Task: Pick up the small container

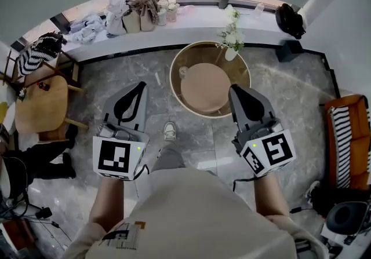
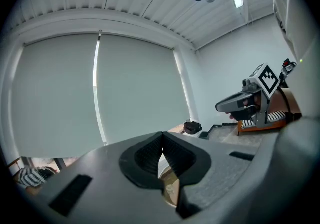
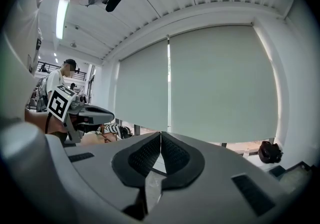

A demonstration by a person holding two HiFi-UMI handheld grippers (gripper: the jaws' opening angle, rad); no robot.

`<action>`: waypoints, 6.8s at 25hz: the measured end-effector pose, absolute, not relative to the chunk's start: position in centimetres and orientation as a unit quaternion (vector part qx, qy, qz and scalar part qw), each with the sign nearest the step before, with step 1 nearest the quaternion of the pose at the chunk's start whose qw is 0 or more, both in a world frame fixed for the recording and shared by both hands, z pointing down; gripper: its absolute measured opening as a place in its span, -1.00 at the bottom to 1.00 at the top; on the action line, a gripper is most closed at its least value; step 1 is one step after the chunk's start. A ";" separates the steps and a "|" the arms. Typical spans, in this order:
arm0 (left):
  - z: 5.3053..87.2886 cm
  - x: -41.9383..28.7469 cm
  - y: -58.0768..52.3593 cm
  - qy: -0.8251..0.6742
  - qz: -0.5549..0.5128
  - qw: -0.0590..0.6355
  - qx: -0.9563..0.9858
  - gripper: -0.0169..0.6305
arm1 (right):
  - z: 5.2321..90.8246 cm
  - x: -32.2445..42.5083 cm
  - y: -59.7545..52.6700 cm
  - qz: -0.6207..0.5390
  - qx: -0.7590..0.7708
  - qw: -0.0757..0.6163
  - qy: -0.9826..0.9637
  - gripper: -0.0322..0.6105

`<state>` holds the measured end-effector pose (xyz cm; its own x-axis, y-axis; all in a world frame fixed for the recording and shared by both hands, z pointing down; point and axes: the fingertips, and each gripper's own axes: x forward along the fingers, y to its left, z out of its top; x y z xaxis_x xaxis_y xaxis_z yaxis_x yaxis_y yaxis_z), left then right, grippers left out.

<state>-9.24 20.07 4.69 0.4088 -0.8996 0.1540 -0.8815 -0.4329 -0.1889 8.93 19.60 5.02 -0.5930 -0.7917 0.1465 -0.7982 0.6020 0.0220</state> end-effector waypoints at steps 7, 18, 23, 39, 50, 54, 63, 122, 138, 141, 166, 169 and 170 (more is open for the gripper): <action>5.1 -11.6 11.9 0.501 -0.126 0.039 -0.855 -0.92 | 5.1 5.7 11.9 0.028 0.460 0.083 -0.884 -0.88; 5.5 -13.8 1.8 0.449 -0.127 0.042 -0.883 -0.92 | 4.7 1.7 2.8 0.028 0.489 0.095 -0.867 -0.88; 5.8 -14.2 -0.2 0.444 -0.128 0.044 -0.886 -0.92 | 4.8 1.1 0.9 0.028 0.495 0.091 -0.864 -0.88; 5.3 -12.4 -1.2 0.478 -0.145 0.053 -0.865 -0.92 | 4.2 3.6 -0.8 0.039 0.469 0.070 -0.880 -0.88; 5.7 -9.5 -2.6 0.463 -0.139 0.056 -0.874 -0.92 | 5.0 4.5 -2.7 0.063 0.438 0.062 -0.895 -0.88; 7.4 -8.5 -3.5 0.454 -0.141 0.062 -0.878 -0.82 | 6.7 4.5 -3.9 0.067 0.434 0.067 -0.896 -0.88; 14.0 -6.1 -7.2 0.402 -0.189 0.078 -0.892 -0.48 | 11.6 4.1 -7.9 0.078 0.426 0.082 -0.898 -0.88; 71.8 4.3 -14.4 0.220 -0.181 -0.011 -0.959 0.00 | 59.5 0.8 -17.0 0.199 0.368 0.188 -0.888 -0.88; 74.8 5.2 -15.0 0.194 -0.170 -0.051 -0.965 0.08 | 64.7 0.5 -16.7 0.250 0.351 0.213 -0.877 -0.88; 75.0 5.9 -14.9 0.188 -0.167 -0.059 -0.966 0.08 | 65.2 0.5 -16.2 0.247 0.337 0.217 -0.882 -0.88; 75.0 6.5 -14.6 0.112 -0.174 -0.047 -0.977 0.09 | 70.2 -0.8 -15.5 0.219 0.306 0.242 -0.895 -0.42; 75.0 6.6 -14.5 0.105 -0.173 -0.047 -0.978 0.09 | 70.7 -0.7 -15.4 0.221 0.312 0.235 -0.893 -0.42; 75.0 6.6 -14.5 0.105 -0.173 -0.046 -0.978 0.09 | 70.8 -0.6 -15.4 0.226 0.316 0.226 -0.893 -0.42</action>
<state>6.65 -14.53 74.97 0.9180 -0.1893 0.3484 -0.2214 -0.9737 0.0542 -0.63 -15.44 70.77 -0.6981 -0.4619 0.5471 -0.6667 0.6978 -0.2617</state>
